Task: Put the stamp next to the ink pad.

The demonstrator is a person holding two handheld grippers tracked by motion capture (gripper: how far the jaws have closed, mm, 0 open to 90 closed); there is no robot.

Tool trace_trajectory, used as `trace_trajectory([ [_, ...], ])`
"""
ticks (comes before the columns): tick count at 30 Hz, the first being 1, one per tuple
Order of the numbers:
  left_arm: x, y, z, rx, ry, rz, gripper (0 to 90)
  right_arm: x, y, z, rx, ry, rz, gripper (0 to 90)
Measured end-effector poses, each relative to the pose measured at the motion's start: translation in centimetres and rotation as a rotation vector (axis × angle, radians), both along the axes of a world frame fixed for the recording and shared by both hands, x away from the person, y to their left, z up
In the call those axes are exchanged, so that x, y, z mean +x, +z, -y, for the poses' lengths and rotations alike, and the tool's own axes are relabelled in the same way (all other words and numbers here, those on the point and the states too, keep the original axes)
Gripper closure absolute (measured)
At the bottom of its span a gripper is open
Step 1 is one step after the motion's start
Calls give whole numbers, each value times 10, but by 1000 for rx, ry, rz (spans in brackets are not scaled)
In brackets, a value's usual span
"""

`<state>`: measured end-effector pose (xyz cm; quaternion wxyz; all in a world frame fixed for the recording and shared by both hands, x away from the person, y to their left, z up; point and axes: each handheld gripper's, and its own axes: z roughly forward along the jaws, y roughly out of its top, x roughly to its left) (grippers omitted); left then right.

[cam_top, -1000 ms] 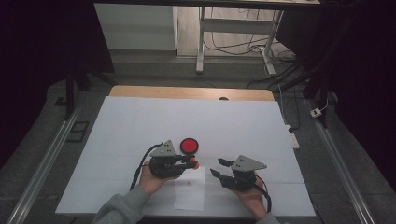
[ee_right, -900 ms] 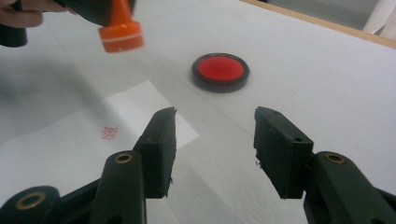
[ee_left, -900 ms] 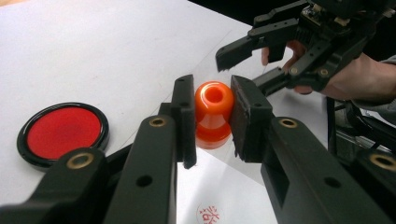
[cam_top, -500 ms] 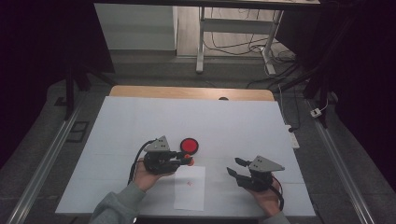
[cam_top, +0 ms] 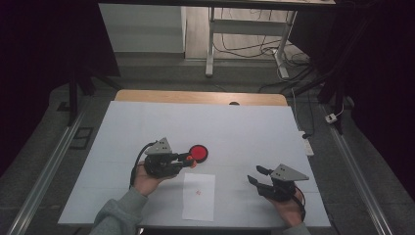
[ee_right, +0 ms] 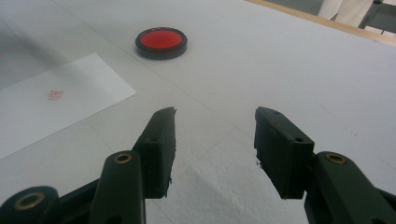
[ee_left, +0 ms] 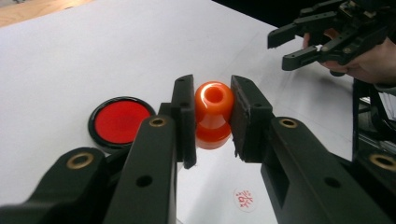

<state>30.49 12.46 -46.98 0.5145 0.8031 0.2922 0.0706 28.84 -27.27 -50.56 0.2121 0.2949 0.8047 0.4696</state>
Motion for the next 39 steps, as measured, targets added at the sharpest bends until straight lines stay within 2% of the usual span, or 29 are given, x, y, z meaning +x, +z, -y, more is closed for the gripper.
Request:
trace_trajectory([
  [7, 3, -2, -5, 27, 27, 6, 723, 2, -1, 5, 1, -14, -4, 476],
  [15, 7, -2, -13, 36, 58, 9, 723, 3, -2, 6, 3, -19, -10, 475],
  [25, 16, -8, -21, 63, 107, -1, 722, 4, -3, 7, -3, -27, -12, 474],
  [30, 27, -19, -24, 124, 150, -21, 722, 4, -3, 7, -1, -28, -14, 473],
  [34, 35, -27, -25, 149, 163, -44, 721, 5, -4, 6, -4, -28, -15, 473],
  [39, 43, -41, -20, 207, 165, -76, 721, 5, -4, 6, -6, -27, -19, 472],
])
